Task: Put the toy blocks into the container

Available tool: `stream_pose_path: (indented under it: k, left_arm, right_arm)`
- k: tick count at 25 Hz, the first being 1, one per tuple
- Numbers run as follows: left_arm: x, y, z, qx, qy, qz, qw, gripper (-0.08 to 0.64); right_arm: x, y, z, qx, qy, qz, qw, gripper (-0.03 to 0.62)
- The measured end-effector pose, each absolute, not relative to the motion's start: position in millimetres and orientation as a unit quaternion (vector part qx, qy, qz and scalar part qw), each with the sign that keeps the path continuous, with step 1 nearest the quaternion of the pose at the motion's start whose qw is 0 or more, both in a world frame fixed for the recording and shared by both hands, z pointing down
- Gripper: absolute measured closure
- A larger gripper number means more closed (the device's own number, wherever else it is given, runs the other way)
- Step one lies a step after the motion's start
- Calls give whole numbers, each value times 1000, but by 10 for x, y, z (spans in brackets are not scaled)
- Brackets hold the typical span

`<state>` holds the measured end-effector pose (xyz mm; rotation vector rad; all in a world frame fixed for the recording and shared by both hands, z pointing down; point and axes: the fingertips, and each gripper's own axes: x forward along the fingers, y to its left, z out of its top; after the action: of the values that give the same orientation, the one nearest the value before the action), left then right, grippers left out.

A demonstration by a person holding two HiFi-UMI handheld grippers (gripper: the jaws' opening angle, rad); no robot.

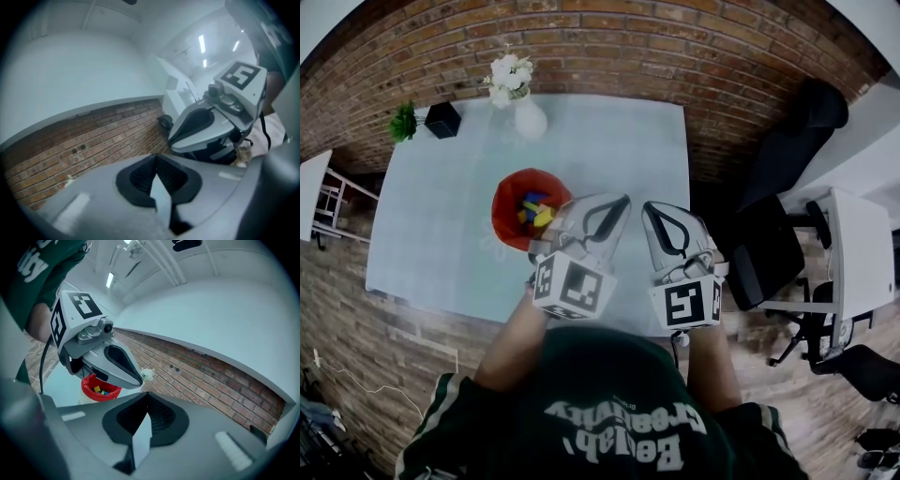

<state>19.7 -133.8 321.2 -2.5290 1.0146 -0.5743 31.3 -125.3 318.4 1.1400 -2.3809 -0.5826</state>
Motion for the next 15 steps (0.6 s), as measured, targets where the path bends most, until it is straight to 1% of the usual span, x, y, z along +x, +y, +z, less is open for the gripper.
stream_pose_path:
  k: [15]
  left_arm:
    - [199,-1251,3244,-889,358,-213,187,558]
  right_arm:
    - [262,-1223,3205,397,-867,-212,213,586]
